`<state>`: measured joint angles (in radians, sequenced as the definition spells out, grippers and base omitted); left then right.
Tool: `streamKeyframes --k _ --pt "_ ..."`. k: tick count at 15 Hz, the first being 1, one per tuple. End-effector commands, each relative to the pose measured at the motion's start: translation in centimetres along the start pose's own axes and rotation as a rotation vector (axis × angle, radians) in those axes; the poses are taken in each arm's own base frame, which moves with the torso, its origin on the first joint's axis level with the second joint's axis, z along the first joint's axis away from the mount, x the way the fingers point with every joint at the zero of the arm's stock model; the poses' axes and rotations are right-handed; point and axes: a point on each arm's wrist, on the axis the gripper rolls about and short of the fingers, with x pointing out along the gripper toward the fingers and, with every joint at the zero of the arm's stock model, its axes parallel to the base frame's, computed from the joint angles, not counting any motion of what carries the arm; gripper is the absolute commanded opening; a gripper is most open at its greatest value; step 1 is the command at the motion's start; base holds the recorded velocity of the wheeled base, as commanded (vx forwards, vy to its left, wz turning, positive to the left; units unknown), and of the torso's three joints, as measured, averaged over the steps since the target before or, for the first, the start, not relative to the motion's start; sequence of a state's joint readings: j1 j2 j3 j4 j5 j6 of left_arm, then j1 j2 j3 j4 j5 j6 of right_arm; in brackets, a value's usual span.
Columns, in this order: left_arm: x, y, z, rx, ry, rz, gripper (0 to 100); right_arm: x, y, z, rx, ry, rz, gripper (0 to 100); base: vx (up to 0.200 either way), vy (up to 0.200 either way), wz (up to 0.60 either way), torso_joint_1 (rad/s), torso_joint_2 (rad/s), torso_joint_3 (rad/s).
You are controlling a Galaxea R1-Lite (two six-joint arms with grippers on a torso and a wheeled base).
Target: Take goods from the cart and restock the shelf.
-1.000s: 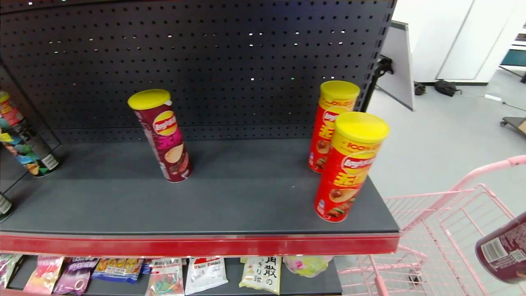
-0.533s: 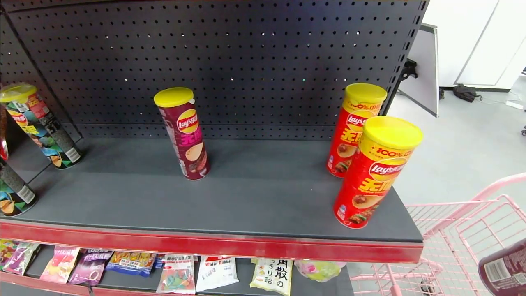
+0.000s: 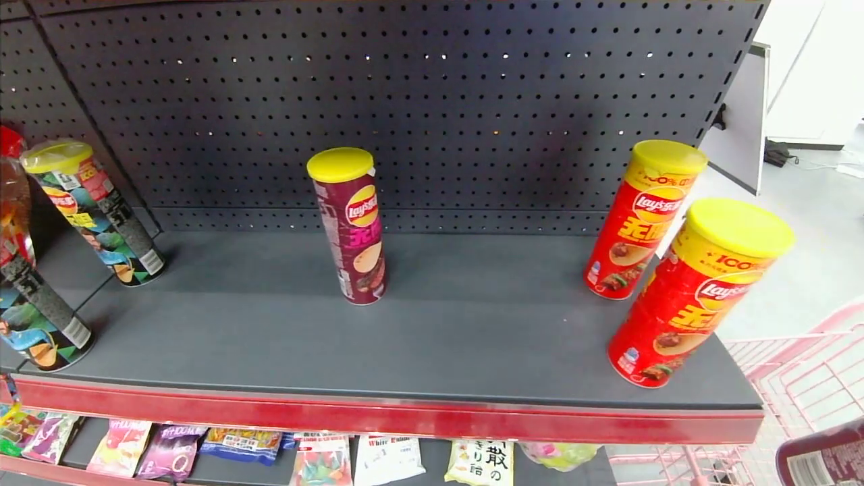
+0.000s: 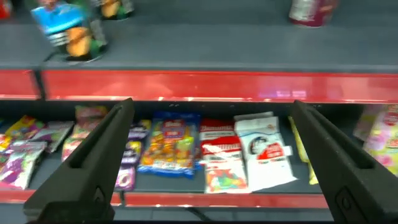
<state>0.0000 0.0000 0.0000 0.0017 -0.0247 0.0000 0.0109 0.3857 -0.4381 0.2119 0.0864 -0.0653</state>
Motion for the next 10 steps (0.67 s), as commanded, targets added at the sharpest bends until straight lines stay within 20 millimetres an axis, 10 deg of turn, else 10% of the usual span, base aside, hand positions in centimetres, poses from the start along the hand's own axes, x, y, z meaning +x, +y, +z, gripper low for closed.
streamKeyframes --k 1,10 --pt "0.01 0.00 0.01 0.000 0.001 0.000 100 0.20 -0.02 -0.03 0.000 0.012 0.000 0 0.000 0.200 0.00 0.007 0.01 -0.002" --pt "0.01 0.00 0.01 0.000 0.001 0.000 100 0.05 0.20 -0.57 -0.001 0.007 0.075 0 0.000 0.200 0.00 0.004 0.00 0.001"
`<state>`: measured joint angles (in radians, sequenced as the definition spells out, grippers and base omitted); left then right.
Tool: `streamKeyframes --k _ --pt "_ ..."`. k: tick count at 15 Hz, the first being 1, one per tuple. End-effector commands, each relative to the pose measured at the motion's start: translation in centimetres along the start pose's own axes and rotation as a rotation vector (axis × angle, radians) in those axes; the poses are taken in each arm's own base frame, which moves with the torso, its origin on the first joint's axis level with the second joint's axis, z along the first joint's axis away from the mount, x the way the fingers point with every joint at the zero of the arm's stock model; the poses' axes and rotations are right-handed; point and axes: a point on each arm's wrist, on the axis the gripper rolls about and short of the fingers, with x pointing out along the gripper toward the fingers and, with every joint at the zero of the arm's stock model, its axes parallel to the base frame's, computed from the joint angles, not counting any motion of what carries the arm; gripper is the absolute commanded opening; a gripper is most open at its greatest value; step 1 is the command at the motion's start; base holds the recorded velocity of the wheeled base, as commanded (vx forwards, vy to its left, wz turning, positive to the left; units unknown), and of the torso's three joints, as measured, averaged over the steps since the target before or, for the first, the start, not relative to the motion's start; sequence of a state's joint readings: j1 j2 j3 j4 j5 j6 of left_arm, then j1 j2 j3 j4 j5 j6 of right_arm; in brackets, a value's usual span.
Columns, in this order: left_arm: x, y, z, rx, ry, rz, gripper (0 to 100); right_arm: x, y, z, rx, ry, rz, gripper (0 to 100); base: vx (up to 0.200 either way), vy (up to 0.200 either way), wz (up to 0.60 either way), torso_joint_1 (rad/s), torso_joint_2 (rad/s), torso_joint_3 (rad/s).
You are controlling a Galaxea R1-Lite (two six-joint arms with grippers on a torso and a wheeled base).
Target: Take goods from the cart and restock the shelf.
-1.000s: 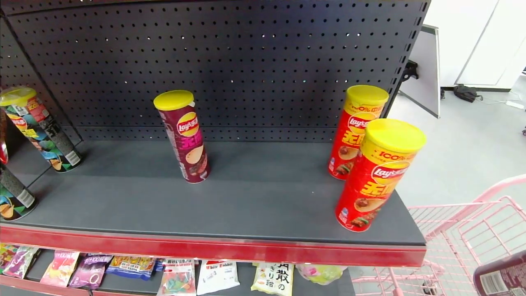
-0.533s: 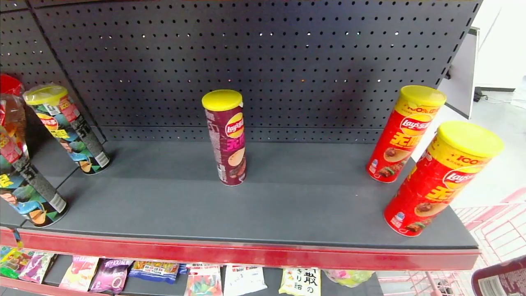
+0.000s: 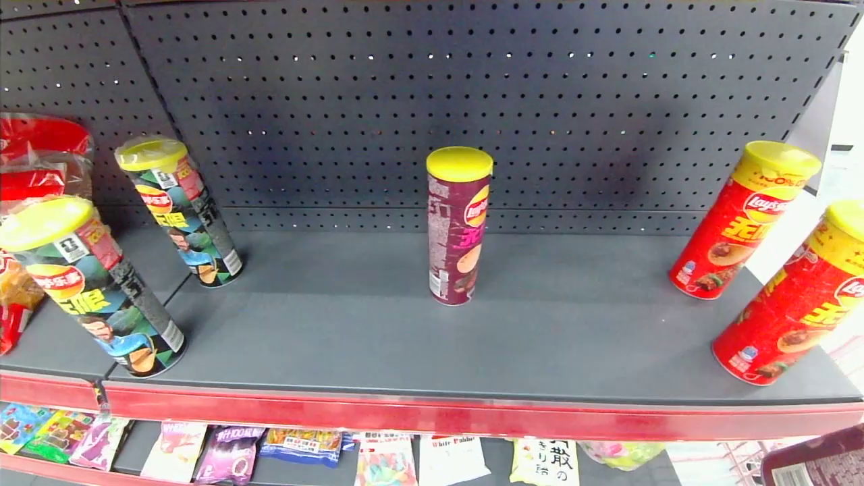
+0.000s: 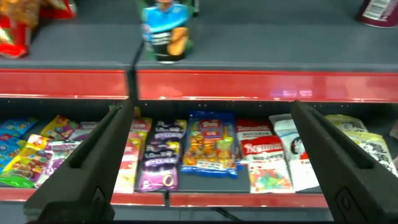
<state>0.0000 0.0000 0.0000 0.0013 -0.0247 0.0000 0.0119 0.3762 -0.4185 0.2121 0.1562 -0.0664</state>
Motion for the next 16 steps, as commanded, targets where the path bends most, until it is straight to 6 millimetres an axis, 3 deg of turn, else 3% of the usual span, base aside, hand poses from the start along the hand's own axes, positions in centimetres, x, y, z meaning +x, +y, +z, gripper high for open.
streamKeyframes --k 1,16 --pt "0.01 0.00 0.00 0.000 0.002 0.000 100 -0.09 0.04 -0.02 -0.002 -0.005 0.013 0 0.000 0.200 0.00 0.002 0.01 0.012" --pt "0.08 -0.01 0.07 0.003 0.011 -0.008 100 -0.41 0.02 0.57 -0.033 -0.035 0.090 0 0.013 0.000 0.00 0.000 0.00 0.000"
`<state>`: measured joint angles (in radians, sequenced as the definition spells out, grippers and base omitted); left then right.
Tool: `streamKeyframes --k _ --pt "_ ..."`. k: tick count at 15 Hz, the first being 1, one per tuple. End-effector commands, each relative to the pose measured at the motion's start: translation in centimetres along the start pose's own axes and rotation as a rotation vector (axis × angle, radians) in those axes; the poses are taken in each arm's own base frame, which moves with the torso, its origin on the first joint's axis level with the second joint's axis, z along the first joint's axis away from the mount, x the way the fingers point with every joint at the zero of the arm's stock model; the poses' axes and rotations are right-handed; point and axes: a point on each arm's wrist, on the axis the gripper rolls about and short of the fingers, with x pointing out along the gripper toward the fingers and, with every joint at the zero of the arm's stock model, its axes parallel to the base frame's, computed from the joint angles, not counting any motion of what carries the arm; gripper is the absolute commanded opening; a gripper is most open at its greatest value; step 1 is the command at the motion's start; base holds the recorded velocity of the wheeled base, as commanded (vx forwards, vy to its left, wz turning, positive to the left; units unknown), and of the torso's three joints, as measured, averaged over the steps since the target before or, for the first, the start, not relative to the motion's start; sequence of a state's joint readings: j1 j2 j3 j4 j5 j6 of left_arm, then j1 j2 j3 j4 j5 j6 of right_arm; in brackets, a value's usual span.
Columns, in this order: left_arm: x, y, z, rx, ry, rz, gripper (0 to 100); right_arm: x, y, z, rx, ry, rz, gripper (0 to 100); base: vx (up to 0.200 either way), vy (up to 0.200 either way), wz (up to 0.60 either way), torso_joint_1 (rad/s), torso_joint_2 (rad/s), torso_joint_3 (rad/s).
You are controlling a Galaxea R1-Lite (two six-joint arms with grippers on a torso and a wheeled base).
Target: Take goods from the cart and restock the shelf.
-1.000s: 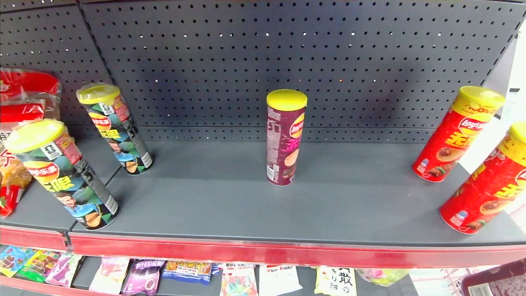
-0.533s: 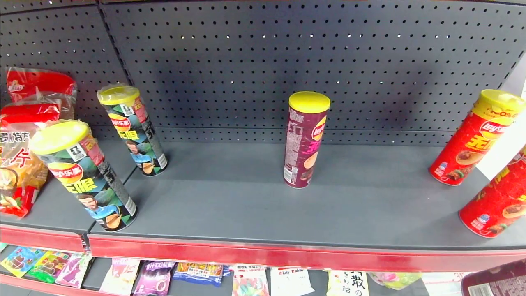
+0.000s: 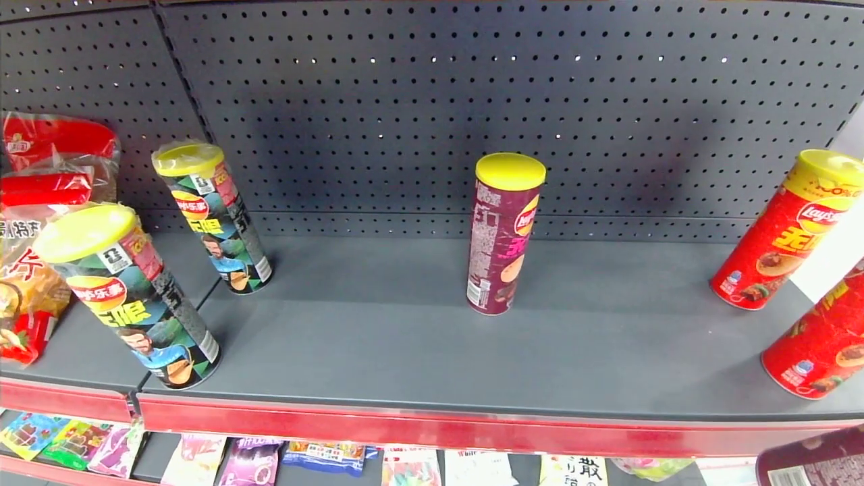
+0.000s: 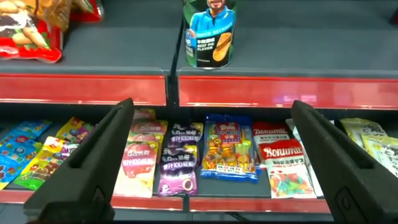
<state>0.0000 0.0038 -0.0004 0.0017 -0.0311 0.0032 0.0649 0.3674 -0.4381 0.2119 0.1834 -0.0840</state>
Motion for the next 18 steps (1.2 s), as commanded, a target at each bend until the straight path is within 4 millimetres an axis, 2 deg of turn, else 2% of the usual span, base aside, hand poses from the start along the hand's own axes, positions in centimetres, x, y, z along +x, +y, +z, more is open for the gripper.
streamKeyframes --k 1,2,3,4,5,6,9,11,13,14,17,18 --pt "0.1 -0.1 0.1 0.038 0.003 -0.052 100 0.1 -0.1 0.2 -0.025 -0.003 0.037 0 0.000 0.000 0.00 0.000 0.00 0.000" --pt "-0.1 -0.3 0.8 0.068 -0.028 -0.129 100 0.0 -0.1 0.6 -0.046 -0.013 0.065 0 0.000 0.000 0.00 0.000 0.00 0.000" --pt "-0.1 -0.3 5.6 0.049 -0.049 -0.167 100 0.3 -0.2 1.0 -0.063 -0.004 0.099 0 0.000 0.000 0.00 0.000 0.00 0.000" --pt "1.5 -0.3 10.9 0.002 -0.018 -0.184 100 0.7 -0.3 1.4 -0.072 0.008 0.120 0 0.000 0.000 0.00 0.000 0.00 0.000" --pt "2.9 -0.4 14.2 0.000 -0.019 -0.270 100 1.2 -0.3 1.8 -0.070 0.027 0.128 0 0.000 0.000 0.00 0.000 0.00 0.000" --pt "4.3 -0.7 15.3 0.041 0.008 -0.387 100 1.7 -0.4 2.5 -0.068 0.043 0.133 0 0.000 0.000 0.00 0.000 0.00 0.000" --pt "8.8 -1.3 16.1 0.126 0.105 -0.601 100 3.7 -0.6 4.9 -0.065 0.079 0.157 0 0.000 0.000 0.00 0.000 0.00 0.000" --pt "13.3 -3.0 17.0 0.152 0.148 -0.770 100 5.1 -0.7 6.2 -0.065 0.107 0.174 0 0.000 0.000 0.00 0.000 0.00 0.000" --pt "15.6 -4.5 16.9 0.157 0.181 -0.836 100 5.5 -0.7 6.5 -0.062 0.112 0.175 0 0.000 0.000 0.00 0.000 0.00 0.000" --pt "17.5 -6.4 16.5 0.166 0.222 -0.878 100 5.7 -0.7 6.5 -0.061 0.122 0.176 0 0.000 0.000 0.00 0.000 0.00 0.000" --pt "22.1 -9.7 16.6 0.173 0.198 -0.943 100 5.9 -0.7 6.1 -0.058 0.138 0.176 0 0.000 0.000 0.00 0.000 0.00 0.000" --pt "23.1 -10.6 16.5 0.175 0.198 -0.958 100 6.0 -0.7 6.1 -0.057 0.143 0.175 0 0.000 0.000 0.00 0.000 0.00 0.000"
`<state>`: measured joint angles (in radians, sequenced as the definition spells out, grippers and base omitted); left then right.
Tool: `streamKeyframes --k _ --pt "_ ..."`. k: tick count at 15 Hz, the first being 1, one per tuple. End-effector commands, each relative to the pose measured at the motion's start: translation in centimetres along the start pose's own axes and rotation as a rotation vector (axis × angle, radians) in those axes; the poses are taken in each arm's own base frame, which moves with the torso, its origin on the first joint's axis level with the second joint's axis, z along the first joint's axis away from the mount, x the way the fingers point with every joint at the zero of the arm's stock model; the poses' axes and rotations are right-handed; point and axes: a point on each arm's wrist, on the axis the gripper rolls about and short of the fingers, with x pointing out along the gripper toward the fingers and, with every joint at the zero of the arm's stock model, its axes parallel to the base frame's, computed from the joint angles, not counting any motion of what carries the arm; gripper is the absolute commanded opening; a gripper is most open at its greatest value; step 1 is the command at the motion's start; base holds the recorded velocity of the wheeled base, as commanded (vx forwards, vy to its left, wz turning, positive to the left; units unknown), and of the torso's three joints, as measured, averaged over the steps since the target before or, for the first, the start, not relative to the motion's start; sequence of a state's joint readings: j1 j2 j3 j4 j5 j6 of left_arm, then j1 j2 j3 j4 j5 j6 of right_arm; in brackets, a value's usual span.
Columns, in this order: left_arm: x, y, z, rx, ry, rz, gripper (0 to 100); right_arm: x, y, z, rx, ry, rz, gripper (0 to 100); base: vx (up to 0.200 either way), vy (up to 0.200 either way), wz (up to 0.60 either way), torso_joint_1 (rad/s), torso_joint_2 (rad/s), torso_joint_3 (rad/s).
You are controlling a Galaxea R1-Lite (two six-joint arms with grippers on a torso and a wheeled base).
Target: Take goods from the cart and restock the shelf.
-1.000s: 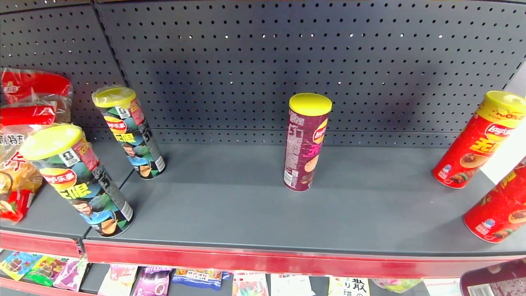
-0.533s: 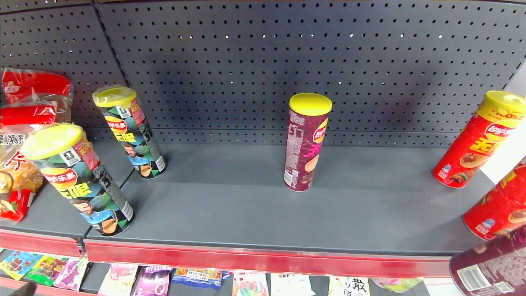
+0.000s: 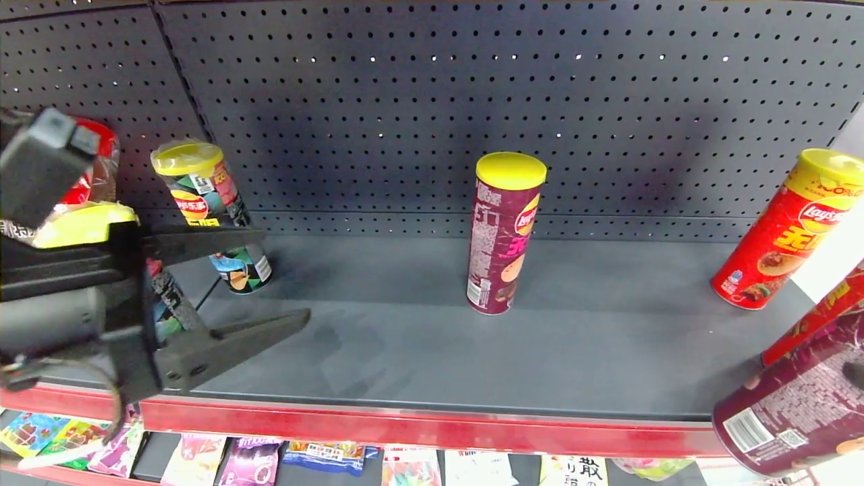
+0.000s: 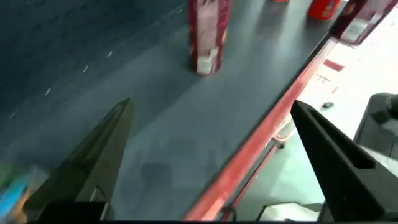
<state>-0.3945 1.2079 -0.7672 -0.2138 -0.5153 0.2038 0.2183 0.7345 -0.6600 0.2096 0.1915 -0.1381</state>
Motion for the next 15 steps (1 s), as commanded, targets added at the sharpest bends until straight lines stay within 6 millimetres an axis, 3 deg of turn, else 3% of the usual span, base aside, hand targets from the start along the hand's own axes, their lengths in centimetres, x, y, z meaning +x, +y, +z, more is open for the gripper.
streamKeyframes --k 1,4,7,10,15 --pt "6.9 1.6 -0.1 -0.014 0.051 -0.080 100 0.4 -0.1 0.0 0.003 0.015 0.000 0 0.000 0.000 0.00 0.000 0.00 0.000" --pt "12.3 2.0 1.3 -0.004 0.046 -0.107 100 0.8 -0.2 0.2 0.008 0.027 -0.004 0 0.000 0.000 0.00 0.000 0.00 0.000" --pt "15.8 1.7 2.1 -0.022 0.045 -0.081 100 0.9 -0.3 0.2 0.013 0.033 -0.009 0 0.000 0.000 0.00 0.000 0.00 0.000" --pt "17.5 0.3 2.2 -0.013 0.047 -0.115 100 1.0 -0.3 0.2 0.016 0.038 -0.009 0 0.000 0.000 0.00 0.000 0.00 0.000" --pt "21.0 0.7 2.3 -0.001 0.049 -0.041 100 1.3 -0.4 0.3 0.014 0.038 -0.009 0 0.000 0.000 0.00 0.000 0.00 0.000"
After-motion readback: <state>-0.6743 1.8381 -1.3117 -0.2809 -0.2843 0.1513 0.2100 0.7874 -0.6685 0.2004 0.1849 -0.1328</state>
